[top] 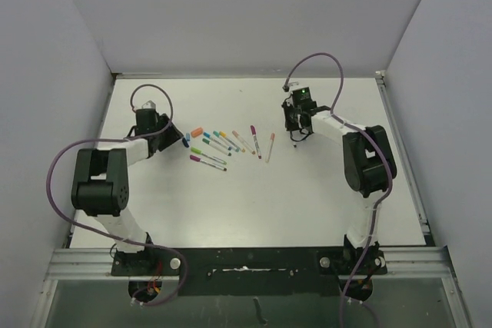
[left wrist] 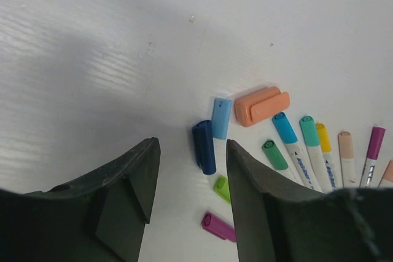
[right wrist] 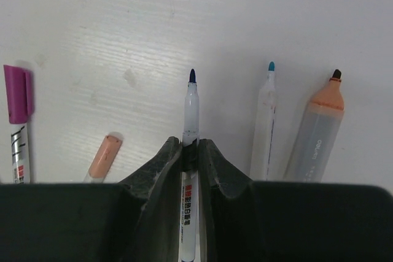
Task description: Open the pen caps
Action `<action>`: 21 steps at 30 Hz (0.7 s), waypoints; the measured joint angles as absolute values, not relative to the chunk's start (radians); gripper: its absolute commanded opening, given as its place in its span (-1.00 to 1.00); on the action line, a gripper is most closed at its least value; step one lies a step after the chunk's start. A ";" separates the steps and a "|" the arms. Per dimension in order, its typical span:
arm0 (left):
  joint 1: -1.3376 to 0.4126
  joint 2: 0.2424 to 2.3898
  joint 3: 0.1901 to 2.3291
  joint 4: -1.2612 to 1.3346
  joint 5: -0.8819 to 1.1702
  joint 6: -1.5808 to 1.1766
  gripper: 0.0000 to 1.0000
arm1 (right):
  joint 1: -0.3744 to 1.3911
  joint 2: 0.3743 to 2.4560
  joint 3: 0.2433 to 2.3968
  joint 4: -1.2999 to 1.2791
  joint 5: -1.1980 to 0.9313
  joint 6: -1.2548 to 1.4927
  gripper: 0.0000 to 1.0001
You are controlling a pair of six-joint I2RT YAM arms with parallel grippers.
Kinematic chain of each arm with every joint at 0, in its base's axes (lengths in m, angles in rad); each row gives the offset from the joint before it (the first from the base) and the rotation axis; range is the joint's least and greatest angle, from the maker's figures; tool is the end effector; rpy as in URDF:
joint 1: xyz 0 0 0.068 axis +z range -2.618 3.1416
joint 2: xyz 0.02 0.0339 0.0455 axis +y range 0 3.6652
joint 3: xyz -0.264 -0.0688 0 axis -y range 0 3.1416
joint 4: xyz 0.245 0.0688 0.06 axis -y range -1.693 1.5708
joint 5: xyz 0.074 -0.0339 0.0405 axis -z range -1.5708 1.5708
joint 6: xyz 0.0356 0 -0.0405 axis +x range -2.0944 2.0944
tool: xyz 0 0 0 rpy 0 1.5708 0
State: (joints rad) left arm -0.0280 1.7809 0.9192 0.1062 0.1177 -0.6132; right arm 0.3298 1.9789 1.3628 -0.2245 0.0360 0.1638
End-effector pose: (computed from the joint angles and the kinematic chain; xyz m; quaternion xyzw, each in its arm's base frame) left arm 0.3595 -0.0142 0.1498 -0.2420 0.8842 -0.1760 0.3586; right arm 0.4096 0.1389 0.1816 -0.0710 0.9313 0.0709 0.3503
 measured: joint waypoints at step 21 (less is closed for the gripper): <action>-0.024 0.998 0.646 0.051 0.098 -0.654 0.10 | 0.307 2.125 1.502 -0.249 0.089 0.137 -0.28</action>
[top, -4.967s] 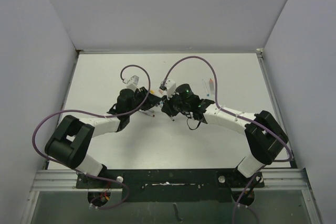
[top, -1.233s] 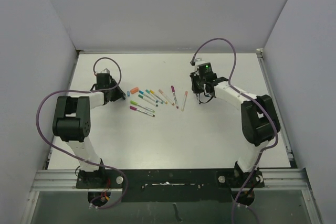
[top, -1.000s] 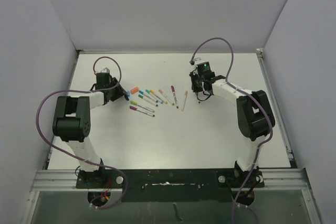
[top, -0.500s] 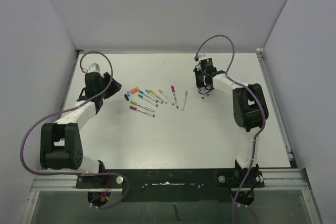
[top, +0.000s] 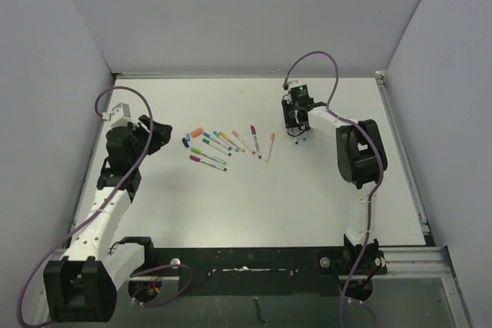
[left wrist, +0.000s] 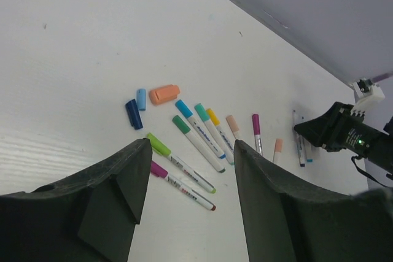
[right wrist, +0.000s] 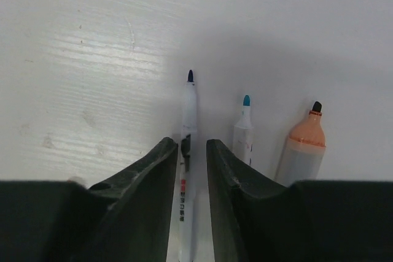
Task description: Open the pen caps
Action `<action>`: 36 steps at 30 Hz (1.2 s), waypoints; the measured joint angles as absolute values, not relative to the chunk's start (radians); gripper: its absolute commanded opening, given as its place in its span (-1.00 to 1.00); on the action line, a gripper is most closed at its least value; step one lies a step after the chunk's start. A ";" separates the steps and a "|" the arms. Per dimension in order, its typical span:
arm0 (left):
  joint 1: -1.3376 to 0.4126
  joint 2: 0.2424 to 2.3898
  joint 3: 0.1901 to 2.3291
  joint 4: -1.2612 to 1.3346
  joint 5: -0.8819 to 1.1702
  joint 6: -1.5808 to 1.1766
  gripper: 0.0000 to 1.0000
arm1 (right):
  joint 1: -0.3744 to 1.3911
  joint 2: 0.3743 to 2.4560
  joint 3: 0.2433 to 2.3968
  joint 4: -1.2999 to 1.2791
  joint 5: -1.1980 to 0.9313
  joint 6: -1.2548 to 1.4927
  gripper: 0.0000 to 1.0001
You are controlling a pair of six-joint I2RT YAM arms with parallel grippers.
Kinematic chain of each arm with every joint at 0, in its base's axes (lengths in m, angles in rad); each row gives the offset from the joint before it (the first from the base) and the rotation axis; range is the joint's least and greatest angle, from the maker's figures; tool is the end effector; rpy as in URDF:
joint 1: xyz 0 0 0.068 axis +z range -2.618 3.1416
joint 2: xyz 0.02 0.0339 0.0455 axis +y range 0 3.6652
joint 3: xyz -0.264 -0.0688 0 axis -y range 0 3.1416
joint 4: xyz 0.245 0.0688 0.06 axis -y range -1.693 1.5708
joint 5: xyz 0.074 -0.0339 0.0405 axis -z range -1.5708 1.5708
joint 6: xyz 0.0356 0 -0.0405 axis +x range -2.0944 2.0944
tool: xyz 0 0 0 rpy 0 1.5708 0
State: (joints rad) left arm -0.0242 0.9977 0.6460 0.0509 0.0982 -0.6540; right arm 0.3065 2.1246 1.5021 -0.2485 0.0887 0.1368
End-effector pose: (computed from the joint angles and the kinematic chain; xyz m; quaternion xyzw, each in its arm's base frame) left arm 0.2319 -0.0091 0.2748 -0.2214 0.7736 -0.2343 0.5456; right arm 0.4427 0.1368 0.1602 -0.0644 0.9364 0.0347 0.3432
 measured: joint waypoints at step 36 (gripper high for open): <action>-0.102 0.827 0.398 0.138 0.208 -0.820 0.96 | 0.565 1.935 1.277 -0.324 0.237 0.400 0.16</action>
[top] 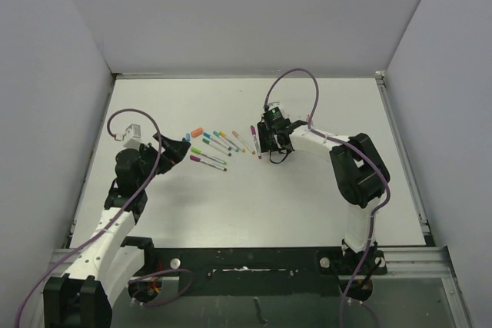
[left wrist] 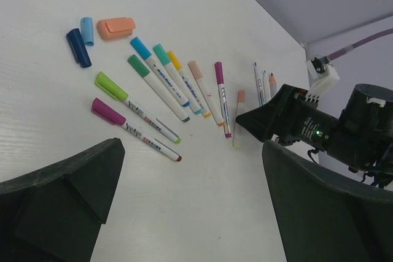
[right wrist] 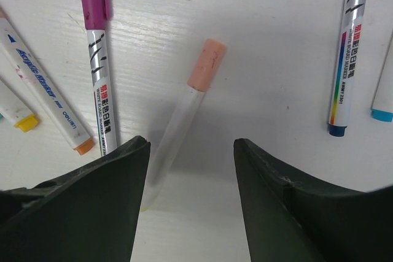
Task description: Open the pen caps
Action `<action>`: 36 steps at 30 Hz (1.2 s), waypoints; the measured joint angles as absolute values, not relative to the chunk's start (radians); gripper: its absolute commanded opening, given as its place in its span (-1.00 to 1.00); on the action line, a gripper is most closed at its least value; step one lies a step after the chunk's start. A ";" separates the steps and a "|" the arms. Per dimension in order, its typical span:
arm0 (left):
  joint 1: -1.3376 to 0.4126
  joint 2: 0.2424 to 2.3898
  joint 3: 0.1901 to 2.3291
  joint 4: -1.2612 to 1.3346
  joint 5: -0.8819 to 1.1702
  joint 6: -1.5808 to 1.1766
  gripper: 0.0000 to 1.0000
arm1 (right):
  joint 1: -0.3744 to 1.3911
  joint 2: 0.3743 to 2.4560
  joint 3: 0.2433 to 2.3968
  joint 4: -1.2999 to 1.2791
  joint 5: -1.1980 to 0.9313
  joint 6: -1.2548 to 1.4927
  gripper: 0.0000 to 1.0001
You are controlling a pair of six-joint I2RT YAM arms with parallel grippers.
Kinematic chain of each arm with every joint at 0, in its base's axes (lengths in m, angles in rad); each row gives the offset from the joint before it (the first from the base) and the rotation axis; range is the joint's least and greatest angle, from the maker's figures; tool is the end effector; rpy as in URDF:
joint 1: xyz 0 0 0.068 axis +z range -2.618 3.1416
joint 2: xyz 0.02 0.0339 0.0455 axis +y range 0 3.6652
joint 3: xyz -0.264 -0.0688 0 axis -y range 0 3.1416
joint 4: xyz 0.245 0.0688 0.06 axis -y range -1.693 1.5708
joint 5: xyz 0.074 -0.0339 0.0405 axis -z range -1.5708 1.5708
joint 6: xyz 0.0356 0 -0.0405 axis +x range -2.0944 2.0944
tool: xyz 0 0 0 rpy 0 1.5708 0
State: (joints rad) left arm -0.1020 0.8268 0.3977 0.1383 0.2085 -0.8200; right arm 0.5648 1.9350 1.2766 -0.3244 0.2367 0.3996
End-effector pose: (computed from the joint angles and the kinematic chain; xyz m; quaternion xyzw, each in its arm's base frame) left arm 0.1915 -0.0270 0.2292 -0.2221 0.7687 -0.3390 0.4948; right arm 0.3464 0.2096 0.1674 -0.0443 0.9500 0.0333 0.3073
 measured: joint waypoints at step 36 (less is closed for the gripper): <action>-0.102 0.855 0.385 0.245 0.244 -0.863 0.95 | 0.549 1.954 1.260 -0.288 0.178 0.440 -0.37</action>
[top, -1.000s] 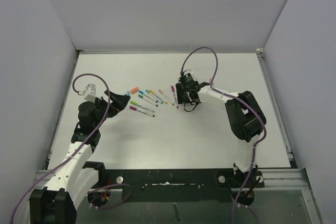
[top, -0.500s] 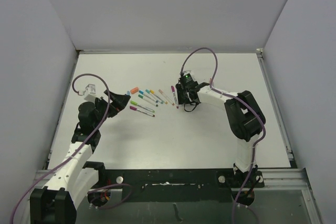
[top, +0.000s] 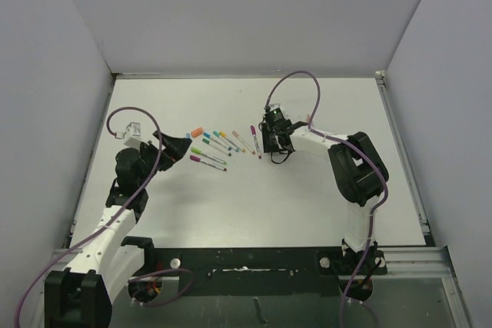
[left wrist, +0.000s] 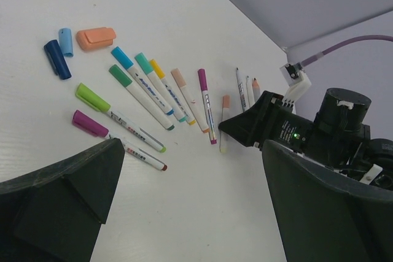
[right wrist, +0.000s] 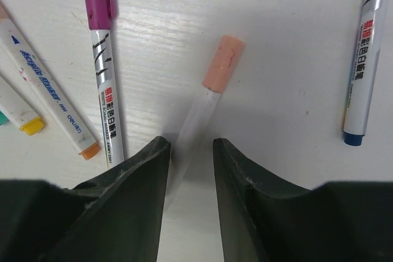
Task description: Open the pen caps
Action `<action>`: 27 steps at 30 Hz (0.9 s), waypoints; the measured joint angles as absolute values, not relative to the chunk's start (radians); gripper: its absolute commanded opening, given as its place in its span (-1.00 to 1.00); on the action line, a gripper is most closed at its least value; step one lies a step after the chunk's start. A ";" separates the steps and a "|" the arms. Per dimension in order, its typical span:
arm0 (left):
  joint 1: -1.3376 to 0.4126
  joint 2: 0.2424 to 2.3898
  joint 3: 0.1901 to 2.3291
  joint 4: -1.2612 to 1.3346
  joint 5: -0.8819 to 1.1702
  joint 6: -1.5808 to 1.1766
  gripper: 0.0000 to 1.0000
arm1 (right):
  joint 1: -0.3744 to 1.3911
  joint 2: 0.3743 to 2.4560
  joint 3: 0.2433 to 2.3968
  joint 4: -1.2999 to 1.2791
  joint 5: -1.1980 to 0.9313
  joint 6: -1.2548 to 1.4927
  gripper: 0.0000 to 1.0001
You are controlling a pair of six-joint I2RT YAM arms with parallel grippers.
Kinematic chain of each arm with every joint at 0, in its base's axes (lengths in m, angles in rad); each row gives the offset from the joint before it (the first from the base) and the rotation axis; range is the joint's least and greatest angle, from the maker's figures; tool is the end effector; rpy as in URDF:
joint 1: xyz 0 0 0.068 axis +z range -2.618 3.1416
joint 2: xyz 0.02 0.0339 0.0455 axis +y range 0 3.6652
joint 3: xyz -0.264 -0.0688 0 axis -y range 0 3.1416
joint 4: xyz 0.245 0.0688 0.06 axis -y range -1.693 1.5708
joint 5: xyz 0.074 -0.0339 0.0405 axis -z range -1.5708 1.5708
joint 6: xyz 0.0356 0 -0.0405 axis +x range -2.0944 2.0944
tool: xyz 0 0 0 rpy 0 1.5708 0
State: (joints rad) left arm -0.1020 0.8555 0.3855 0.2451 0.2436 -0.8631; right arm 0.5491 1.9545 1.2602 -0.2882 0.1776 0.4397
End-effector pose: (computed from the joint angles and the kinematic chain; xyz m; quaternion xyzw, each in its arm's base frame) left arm 0.1964 -0.0287 0.2311 -0.2180 0.7488 -0.3713 0.5039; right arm 0.3496 0.2065 0.1569 -0.0264 0.9533 0.0623 0.2945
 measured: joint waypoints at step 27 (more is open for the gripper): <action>-0.369 1.285 0.434 0.511 0.220 -0.910 0.85 | 0.606 1.769 1.058 -0.133 0.103 0.244 -1.00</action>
State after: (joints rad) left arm -0.3687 1.2850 0.4335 0.5114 0.2195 -0.9096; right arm 0.6064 1.7695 1.0580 -0.1333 0.1032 0.2436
